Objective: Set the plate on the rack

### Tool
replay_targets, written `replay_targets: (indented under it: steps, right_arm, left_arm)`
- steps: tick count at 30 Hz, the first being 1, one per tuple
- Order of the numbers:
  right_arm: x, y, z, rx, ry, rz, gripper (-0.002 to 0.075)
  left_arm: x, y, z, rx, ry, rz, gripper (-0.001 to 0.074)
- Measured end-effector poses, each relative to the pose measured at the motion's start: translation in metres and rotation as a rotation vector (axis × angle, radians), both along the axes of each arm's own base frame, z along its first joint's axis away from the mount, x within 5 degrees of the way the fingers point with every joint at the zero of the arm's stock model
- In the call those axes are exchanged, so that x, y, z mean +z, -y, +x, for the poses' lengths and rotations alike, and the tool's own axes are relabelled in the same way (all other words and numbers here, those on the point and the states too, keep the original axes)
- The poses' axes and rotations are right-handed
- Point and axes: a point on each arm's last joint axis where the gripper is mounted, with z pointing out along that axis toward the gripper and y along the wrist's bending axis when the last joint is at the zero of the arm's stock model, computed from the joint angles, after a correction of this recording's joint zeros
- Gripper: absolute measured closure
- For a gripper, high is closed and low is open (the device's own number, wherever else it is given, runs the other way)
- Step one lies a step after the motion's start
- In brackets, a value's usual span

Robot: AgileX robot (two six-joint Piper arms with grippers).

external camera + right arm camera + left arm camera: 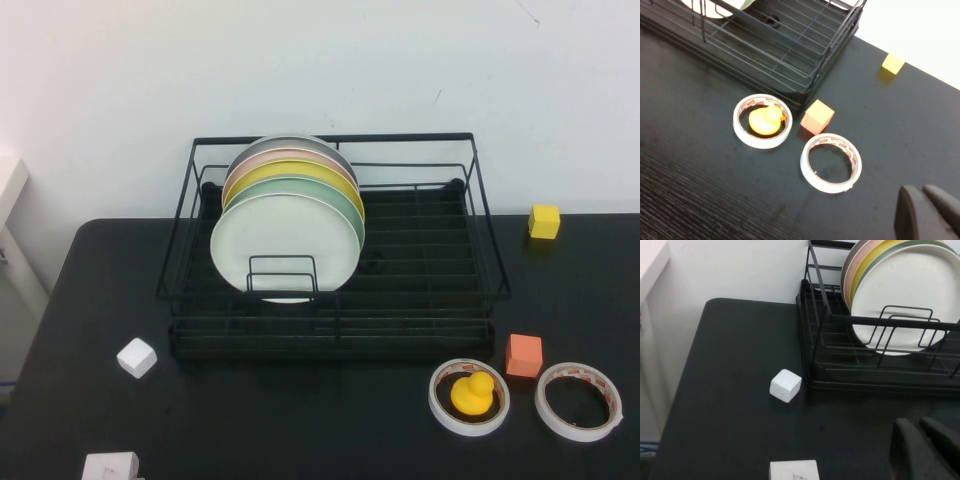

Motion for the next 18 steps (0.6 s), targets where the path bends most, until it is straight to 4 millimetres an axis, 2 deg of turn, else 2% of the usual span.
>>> replay_targets:
  steps: [18]
  right_arm:
    - [0.0, 0.0, 0.0, 0.0, 0.0, 0.0, 0.0728]
  left_arm:
    - [0.0003, -0.001, 0.0001, -0.007, 0.007, 0.048, 0.0736]
